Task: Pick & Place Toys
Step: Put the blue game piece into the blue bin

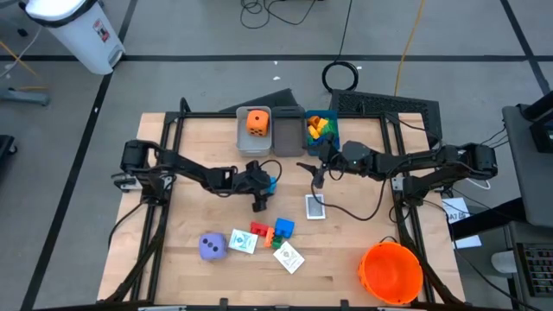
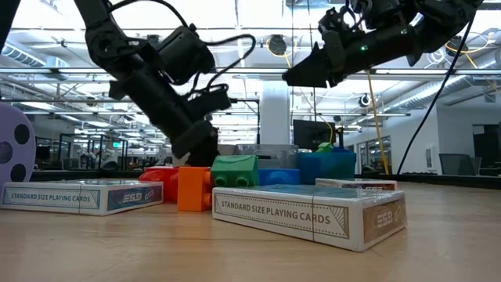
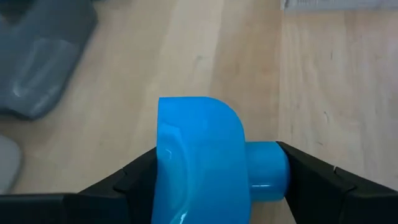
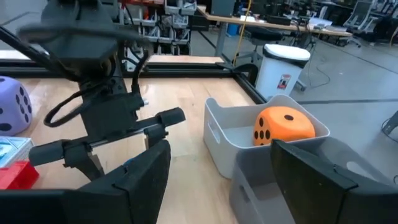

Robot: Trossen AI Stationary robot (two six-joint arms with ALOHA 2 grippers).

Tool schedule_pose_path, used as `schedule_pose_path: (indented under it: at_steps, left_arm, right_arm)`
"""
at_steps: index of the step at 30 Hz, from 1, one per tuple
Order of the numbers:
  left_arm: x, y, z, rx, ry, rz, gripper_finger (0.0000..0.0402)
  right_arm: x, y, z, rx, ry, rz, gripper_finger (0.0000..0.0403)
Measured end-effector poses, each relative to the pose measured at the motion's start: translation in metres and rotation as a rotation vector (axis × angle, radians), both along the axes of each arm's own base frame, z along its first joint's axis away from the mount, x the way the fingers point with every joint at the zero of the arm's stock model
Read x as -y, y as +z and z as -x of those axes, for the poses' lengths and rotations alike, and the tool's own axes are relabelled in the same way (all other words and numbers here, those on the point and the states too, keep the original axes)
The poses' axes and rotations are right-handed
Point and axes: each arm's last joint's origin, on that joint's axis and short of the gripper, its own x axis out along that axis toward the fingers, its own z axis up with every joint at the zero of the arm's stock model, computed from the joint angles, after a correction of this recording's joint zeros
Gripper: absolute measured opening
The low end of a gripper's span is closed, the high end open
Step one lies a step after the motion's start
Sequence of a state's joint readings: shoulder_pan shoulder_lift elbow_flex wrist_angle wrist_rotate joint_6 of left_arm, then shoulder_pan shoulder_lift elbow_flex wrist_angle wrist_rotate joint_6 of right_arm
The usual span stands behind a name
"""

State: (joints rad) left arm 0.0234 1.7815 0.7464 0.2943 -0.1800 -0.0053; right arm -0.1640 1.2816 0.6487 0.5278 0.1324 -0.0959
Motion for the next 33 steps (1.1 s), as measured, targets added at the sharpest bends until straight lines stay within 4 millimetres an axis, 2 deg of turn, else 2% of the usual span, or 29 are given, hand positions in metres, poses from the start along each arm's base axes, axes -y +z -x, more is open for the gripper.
schedule_pose_path:
  at_steps: [3,6,12,16,21,27,33]
  left_arm:
    - [0.004,0.013,-0.002,0.035,0.002,-0.021,0.0268]
    - [0.016,0.030,-0.003,0.052,-0.030,-0.107,0.0277]
    - [0.052,0.053,0.002,0.015,-0.026,-0.515,0.0271]
    - [0.067,0.064,0.002,-0.013,0.052,-0.724,0.0271]
    - [0.073,0.068,0.001,0.000,0.048,-0.761,0.0291]
    - [0.074,0.068,0.001,0.004,0.039,-0.759,0.0268]
    - [0.073,0.066,0.003,-0.021,0.047,-0.771,0.0281]
  right_arm:
    - [-0.001,0.000,0.000,0.011,0.002,-0.021,0.0267]
    - [-0.003,-0.001,-0.001,0.013,-0.001,-0.085,0.0267]
    - [-0.005,-0.012,-0.006,0.017,0.070,-0.327,0.0267]
    - [-0.007,-0.021,-0.013,0.016,0.145,-0.397,0.0267]
    - [-0.006,-0.023,-0.030,0.043,0.171,-0.411,0.0267]
    - [-0.001,-0.034,-0.056,0.003,0.163,-0.422,0.0267]
    - [-0.001,-0.043,-0.079,0.048,0.235,-0.487,0.0267]
